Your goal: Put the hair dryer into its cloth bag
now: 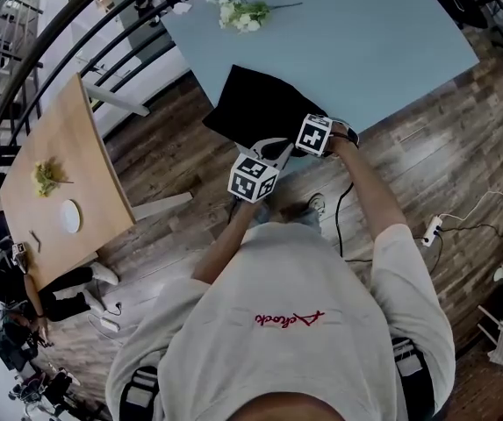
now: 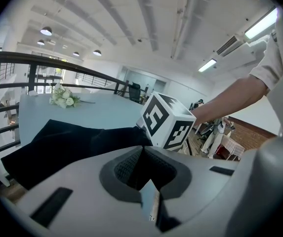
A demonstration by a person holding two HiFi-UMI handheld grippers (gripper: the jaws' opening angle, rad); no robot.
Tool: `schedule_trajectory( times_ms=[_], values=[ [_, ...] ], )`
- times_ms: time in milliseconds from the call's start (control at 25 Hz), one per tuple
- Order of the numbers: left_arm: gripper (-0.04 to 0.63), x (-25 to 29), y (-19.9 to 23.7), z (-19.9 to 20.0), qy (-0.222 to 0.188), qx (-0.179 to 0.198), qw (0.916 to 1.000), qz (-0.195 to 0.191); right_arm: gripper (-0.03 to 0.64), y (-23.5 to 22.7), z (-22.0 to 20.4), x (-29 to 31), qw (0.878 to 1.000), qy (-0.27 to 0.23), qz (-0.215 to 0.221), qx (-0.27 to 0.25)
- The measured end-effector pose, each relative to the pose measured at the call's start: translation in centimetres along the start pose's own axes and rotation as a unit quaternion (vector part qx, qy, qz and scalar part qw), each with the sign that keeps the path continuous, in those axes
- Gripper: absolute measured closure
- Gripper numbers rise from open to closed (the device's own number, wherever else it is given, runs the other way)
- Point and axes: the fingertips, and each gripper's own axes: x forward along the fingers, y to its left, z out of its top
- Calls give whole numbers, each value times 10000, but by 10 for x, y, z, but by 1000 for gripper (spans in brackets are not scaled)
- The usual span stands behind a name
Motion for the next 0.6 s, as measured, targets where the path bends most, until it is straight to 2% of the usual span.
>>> schedule_trajectory(
  times_ms=[40,120,240,440,600],
  values=[
    [580,0,-1,0,12,13,10000,-3,414,0,-1,-1,10000,-70,-9,-18],
    [580,1,-2,-1,50,47,10000,-14,342,-1,-5,-3,9998,-177,-21,20],
    [580,4,-5,-3,113,60,9999,-35,311,2,-14,-8,9991,-388,73,147],
    [580,13,-10,-9,259,82,9996,-119,304,-2,-38,-28,9951,-897,-171,388],
    [580,23,-15,-10,357,115,9991,-187,304,-2,-64,-42,9915,-1118,-307,591]
  ],
)
